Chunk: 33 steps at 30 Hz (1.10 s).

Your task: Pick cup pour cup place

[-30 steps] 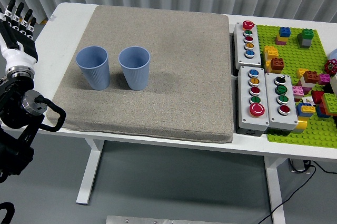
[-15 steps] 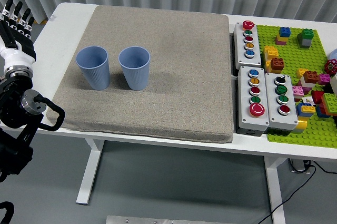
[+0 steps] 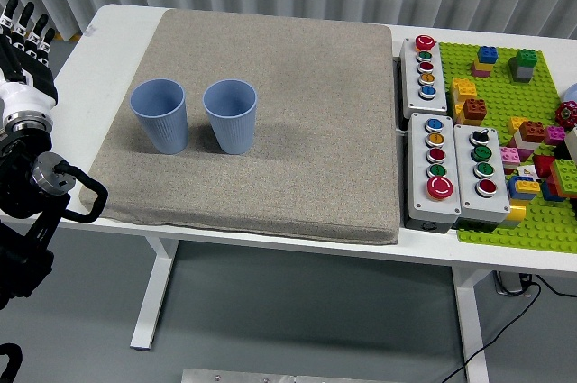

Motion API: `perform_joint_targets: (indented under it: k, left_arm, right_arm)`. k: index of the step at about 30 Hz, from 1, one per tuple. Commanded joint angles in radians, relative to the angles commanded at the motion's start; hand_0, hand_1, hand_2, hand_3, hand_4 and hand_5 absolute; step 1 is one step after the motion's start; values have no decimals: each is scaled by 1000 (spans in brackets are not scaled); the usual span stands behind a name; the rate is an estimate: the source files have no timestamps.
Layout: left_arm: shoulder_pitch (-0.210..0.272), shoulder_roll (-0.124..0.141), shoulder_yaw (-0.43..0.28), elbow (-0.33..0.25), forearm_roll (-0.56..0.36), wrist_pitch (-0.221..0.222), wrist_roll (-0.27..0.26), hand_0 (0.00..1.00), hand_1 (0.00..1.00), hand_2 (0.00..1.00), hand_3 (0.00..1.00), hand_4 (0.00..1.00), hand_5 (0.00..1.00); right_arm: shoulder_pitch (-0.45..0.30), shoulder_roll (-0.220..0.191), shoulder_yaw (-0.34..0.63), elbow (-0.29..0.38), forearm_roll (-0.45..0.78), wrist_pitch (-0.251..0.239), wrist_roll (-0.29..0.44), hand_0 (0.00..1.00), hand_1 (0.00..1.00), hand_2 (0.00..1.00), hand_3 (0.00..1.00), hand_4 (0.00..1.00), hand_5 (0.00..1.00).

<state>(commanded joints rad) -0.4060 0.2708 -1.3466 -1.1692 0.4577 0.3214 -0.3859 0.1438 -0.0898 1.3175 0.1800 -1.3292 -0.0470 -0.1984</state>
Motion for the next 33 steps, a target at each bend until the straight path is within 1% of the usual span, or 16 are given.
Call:
perform_joint_targets:
  k: [4,6,9,10,12,15,23,33]
  left_arm:
    - [-2,3,-3,7,4,-13,3,863,842,890,894,839,998]
    - [-3,5,-9,18,13,-32,13,863,842,890,894,839,998]
    - [-5,11,-16,39,31,-95,41,862,831,890,885,830,998]
    - [-5,12,-16,41,33,-103,44,862,831,890,885,830,998]
    - [-6,18,-10,47,43,-104,50,862,831,890,885,830,998]
    - [-4,21,-11,48,47,-104,51,861,833,891,886,830,998]
    - [-1,20,-5,44,41,-86,41,861,831,891,886,827,998]
    - [8,20,2,44,43,-84,42,853,828,893,876,826,998]
  right_arm:
    - [1,0,3,0,-1,0,0,697,697,627,611,193,307]
    - [0,0,4,0,-2,0,0,697,697,627,611,193,307]
    - [0,0,2,0,-1,0,1,697,698,627,612,193,307]
    - [0,0,1,0,-1,1,1,697,698,627,612,193,307]
    - [-2,-1,-2,0,3,1,1,697,698,627,612,193,307]
    - [-3,-1,-2,0,2,1,1,697,698,627,611,192,306]
    - [-9,-1,-4,0,2,1,1,697,698,627,611,192,306]
    - [-18,0,-5,0,-2,2,-1,697,698,627,612,192,307]
